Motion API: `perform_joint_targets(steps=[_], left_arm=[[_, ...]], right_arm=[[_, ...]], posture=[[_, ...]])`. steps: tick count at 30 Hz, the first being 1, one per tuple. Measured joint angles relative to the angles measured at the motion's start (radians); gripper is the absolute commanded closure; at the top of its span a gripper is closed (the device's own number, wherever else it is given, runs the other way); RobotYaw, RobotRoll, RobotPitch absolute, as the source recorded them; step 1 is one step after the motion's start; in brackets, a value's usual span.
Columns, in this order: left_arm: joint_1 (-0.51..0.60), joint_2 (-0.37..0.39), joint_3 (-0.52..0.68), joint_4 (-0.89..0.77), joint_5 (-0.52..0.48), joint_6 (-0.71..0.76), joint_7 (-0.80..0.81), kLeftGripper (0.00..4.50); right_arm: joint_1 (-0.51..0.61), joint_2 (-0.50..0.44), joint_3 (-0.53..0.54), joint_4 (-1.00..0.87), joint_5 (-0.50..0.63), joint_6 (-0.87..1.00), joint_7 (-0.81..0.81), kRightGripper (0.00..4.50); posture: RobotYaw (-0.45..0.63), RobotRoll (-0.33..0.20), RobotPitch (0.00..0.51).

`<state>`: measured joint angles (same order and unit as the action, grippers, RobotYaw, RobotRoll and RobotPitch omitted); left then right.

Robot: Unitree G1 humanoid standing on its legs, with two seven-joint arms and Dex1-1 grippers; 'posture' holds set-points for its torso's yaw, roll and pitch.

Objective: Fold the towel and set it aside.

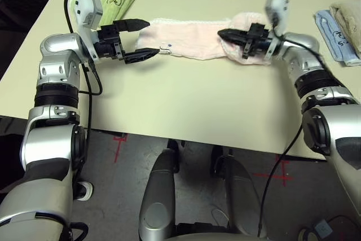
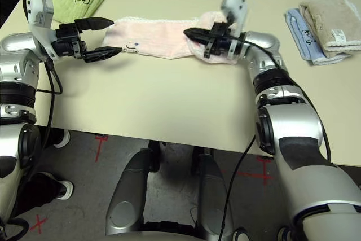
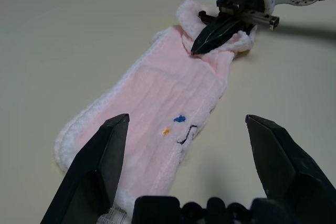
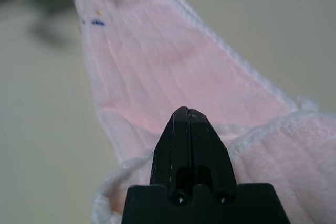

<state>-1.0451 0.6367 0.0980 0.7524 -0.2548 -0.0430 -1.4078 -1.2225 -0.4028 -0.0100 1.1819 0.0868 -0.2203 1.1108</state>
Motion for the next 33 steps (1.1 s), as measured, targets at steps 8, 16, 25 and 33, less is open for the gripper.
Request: perform_joint_targets(steps=[8,16,25,33], left_arm=[[0.021,0.008,0.0,-0.038,-0.015,0.021,0.006,0.0],[0.027,0.008,0.0,-0.038,-0.018,0.024,0.011,0.0],[0.015,-0.032,0.001,-0.029,-0.02,0.009,0.043,0.0],[-0.006,-0.045,-0.007,-0.006,-0.022,-0.024,-0.03,0.0]], right_arm=[[0.012,-0.03,-0.022,0.005,-0.015,-0.005,-0.01,4.47],[0.01,-0.046,-0.174,-0.042,0.152,0.089,0.114,4.47],[-0.023,-0.067,-0.186,-0.049,0.117,0.128,-0.138,4.47],[-0.022,-0.061,-0.115,0.0,0.016,0.122,-0.257,4.47]], posture=[[0.17,0.0,0.405],[0.15,0.0,0.403],[0.15,0.0,0.415],[0.15,0.0,0.412]])
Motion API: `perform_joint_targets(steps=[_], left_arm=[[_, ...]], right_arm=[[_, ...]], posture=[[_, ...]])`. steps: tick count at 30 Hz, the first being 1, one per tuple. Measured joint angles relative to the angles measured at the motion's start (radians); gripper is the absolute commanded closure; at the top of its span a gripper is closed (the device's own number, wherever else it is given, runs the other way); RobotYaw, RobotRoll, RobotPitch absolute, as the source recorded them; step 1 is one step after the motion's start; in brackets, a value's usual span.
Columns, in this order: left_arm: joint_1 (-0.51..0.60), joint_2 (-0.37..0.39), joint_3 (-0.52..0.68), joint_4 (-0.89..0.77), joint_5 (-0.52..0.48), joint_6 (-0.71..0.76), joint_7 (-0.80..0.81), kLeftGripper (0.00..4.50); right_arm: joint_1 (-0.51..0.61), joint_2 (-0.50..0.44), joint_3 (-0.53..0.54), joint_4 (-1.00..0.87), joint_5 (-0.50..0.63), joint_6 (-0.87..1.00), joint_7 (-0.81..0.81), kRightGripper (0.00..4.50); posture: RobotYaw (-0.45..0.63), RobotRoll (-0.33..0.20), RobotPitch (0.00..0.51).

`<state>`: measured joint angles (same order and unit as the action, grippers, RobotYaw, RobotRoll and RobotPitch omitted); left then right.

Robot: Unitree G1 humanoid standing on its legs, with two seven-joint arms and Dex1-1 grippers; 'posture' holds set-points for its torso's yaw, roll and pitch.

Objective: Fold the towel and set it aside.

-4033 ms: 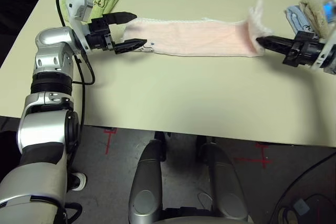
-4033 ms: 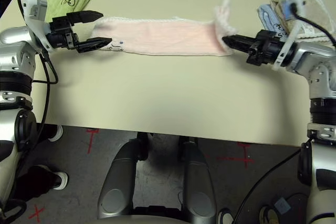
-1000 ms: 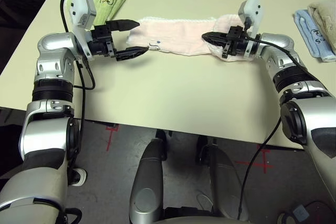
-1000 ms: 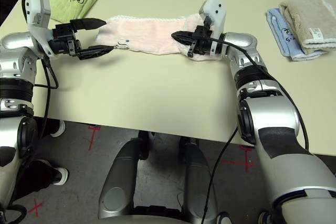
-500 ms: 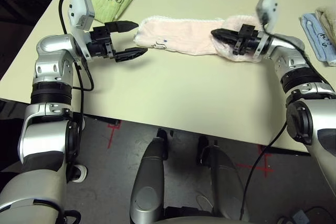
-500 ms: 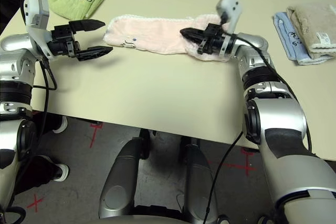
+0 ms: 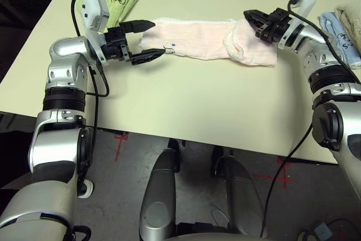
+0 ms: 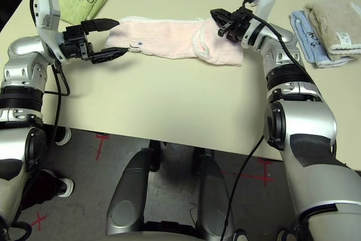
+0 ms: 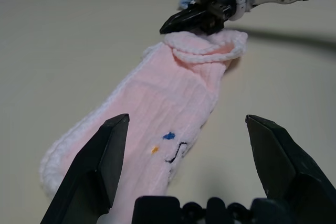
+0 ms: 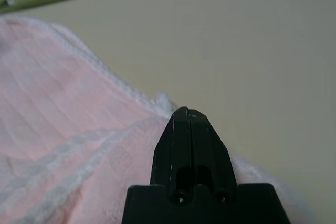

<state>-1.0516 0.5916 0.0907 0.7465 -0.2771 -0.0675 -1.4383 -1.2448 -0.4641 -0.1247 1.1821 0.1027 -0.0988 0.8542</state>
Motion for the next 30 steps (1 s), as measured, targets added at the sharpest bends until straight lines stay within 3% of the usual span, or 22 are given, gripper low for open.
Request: perform_joint_targets(steps=[11,16,22,25,30], left_arm=[[-0.033,-0.001,-0.023,0.06,0.002,-0.03,-0.087,0.0],[-0.036,-0.001,-0.023,0.066,0.002,-0.035,-0.082,0.0],[-0.033,0.0,-0.021,0.057,-0.002,-0.033,-0.078,0.0],[-0.029,-0.003,-0.02,0.053,-0.006,-0.032,-0.076,0.0],[-0.025,-0.021,-0.019,0.052,-0.012,-0.031,-0.072,0.0]], right_arm=[[0.006,0.008,0.026,0.008,-0.048,0.025,-0.035,4.47],[0.008,-0.019,-0.106,-0.036,0.107,0.026,0.11,4.47],[0.045,-0.162,-0.197,-0.13,0.219,0.136,0.22,4.47],[0.131,-0.235,-0.201,-0.225,0.27,0.399,0.256,3.79],[0.279,-0.295,-0.201,-0.421,0.332,0.736,0.247,1.98]], posture=[[0.14,0.0,0.403],[0.14,0.0,0.395],[0.11,0.0,0.38],[0.09,0.0,0.375],[0.08,0.0,0.369]])
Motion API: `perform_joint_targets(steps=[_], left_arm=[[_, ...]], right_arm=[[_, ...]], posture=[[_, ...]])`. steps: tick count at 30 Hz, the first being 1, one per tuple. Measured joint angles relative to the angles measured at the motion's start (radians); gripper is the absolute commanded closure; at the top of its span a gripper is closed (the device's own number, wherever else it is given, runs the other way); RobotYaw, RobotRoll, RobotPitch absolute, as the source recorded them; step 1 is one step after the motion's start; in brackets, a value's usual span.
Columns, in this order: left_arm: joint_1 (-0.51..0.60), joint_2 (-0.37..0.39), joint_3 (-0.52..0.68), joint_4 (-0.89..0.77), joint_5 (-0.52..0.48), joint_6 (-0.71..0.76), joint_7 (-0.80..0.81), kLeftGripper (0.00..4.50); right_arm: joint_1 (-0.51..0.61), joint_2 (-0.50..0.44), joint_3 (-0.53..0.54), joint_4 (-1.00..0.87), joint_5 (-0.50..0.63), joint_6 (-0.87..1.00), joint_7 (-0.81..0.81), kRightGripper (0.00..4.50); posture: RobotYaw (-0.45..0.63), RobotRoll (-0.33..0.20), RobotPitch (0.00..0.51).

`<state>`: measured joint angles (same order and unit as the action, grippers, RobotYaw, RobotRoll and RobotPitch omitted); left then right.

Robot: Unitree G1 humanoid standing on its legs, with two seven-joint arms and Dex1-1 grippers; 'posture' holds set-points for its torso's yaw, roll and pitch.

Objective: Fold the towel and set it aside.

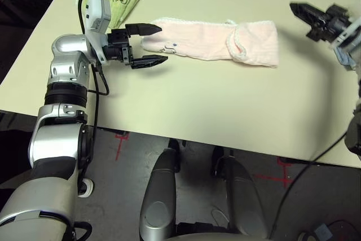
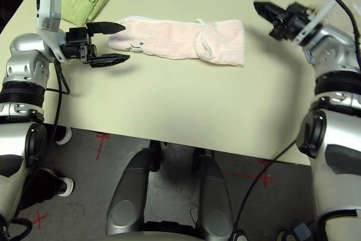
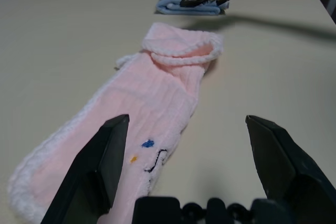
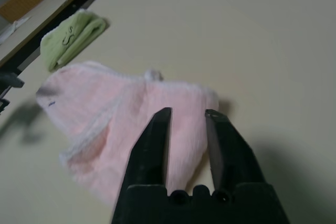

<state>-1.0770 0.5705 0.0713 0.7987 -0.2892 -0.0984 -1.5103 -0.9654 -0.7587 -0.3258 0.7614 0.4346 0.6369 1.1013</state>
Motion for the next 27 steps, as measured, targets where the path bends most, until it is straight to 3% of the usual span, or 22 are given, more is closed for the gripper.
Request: perform_joint_targets(steps=[3,5,6,13,22,27], left_arm=[[0.0,-0.005,-0.002,0.0,0.0,-0.001,0.0,0.0],[0.0,-0.006,-0.002,0.001,0.0,-0.002,0.001,0.0],[0.0,-0.007,-0.002,0.002,0.0,-0.004,0.001,0.0],[0.0,-0.006,-0.001,0.009,0.0,-0.021,0.011,0.0],[0.003,0.039,0.007,0.026,0.005,-0.025,0.059,0.0],[0.039,0.105,0.033,-0.06,-0.001,0.077,0.12,0.0]], right_arm=[[0.069,-0.026,0.001,-0.104,0.014,0.029,0.002,0.86],[0.117,-0.038,0.002,-0.146,-0.002,-0.084,0.016,0.14],[0.144,-0.045,0.006,-0.156,-0.018,-0.181,0.042,0.06],[0.225,-0.09,0.035,-0.053,-0.074,-0.628,0.258,0.06],[0.219,-0.052,0.056,-0.016,-0.062,-0.734,0.388,0.06],[0.177,-0.034,0.102,-0.014,-0.067,-0.785,0.43,0.06]], posture=[[0.07,0.0,0.365],[0.07,0.0,0.364],[0.07,0.0,0.364],[0.07,0.0,0.364],[0.09,0.0,0.374],[0.12,0.0,0.378]])
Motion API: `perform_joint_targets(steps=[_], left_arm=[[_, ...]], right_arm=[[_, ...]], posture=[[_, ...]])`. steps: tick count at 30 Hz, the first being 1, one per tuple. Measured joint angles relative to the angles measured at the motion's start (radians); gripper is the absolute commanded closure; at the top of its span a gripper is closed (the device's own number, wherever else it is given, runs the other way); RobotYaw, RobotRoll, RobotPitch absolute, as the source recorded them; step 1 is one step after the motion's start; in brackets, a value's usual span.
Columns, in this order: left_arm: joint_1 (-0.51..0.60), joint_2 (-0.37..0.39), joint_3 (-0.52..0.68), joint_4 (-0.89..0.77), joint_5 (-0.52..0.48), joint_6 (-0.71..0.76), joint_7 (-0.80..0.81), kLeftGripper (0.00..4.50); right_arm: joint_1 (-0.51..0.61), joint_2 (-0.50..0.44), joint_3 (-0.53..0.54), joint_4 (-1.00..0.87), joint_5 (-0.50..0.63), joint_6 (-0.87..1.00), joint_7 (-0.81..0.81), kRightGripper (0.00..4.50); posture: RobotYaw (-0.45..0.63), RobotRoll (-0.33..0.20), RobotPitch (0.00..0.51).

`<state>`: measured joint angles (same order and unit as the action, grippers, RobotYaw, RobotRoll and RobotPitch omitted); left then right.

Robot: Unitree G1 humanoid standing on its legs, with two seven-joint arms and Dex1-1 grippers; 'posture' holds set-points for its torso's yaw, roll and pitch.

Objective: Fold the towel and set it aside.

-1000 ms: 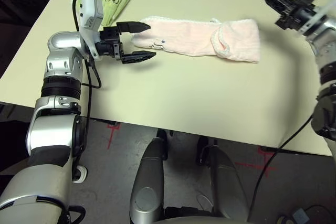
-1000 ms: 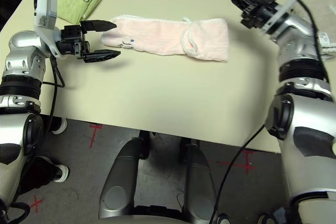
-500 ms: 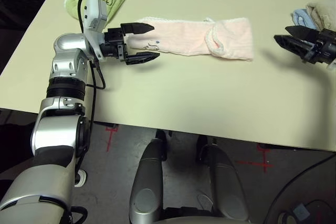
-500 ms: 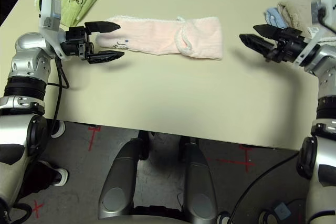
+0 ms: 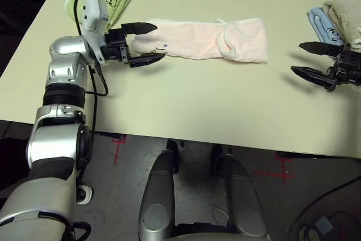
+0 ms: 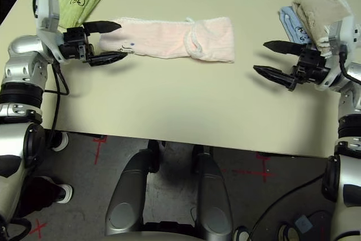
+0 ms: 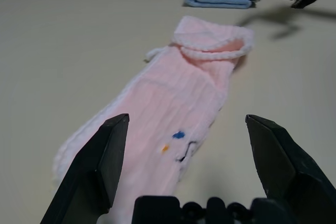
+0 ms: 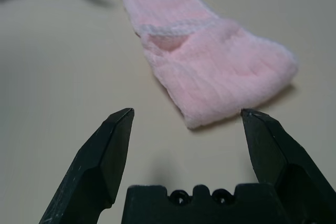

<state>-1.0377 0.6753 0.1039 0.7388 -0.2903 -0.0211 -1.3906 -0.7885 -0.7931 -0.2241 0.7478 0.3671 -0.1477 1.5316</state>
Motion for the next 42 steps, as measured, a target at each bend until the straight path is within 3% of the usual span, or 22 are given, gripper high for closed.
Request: perform_joint_targets(steps=[5,9,13,15,22,29,36,42], left_arm=[[0.037,0.091,0.037,-0.157,-0.045,0.281,0.07,0.0],[0.068,0.155,0.082,-0.286,-0.148,0.66,0.145,0.0],[0.049,0.167,0.145,-0.31,-0.245,1.04,0.27,0.0],[0.036,0.147,0.178,-0.303,-0.272,1.148,0.343,0.0],[0.015,0.007,0.27,-0.243,-0.294,1.351,0.584,0.0],[-0.105,-0.027,0.403,-0.135,-0.301,1.493,0.761,0.0],[-0.129,-0.071,0.46,-0.106,-0.312,1.602,0.838,0.0],[-0.129,-0.103,0.473,-0.106,-0.322,1.611,0.867,0.0]], right_arm=[[-0.023,0.008,0.021,0.035,-0.014,-0.043,0.014,0.06],[-0.023,0.021,0.021,0.061,-0.016,-0.056,0.019,0.06],[-0.023,0.033,0.022,0.063,-0.016,-0.057,0.02,0.06],[-0.023,0.038,0.024,0.059,-0.016,-0.057,0.018,0.06],[-0.01,0.056,0.038,-0.021,-0.015,-0.016,-0.011,0.06],[-0.013,0.056,0.056,-0.028,-0.018,-0.004,-0.03,0.06],[-0.065,0.053,0.056,0.06,-0.034,-0.031,-0.029,0.06],[-0.068,0.053,0.056,0.083,-0.037,-0.052,-0.024,0.06]], posture=[[0.13,0.0,0.377],[0.15,0.0,0.378],[0.16,0.0,0.381],[0.17,0.0,0.381],[0.16,0.0,0.387],[0.16,0.0,0.392],[0.16,0.0,0.395],[0.16,0.0,0.397]])
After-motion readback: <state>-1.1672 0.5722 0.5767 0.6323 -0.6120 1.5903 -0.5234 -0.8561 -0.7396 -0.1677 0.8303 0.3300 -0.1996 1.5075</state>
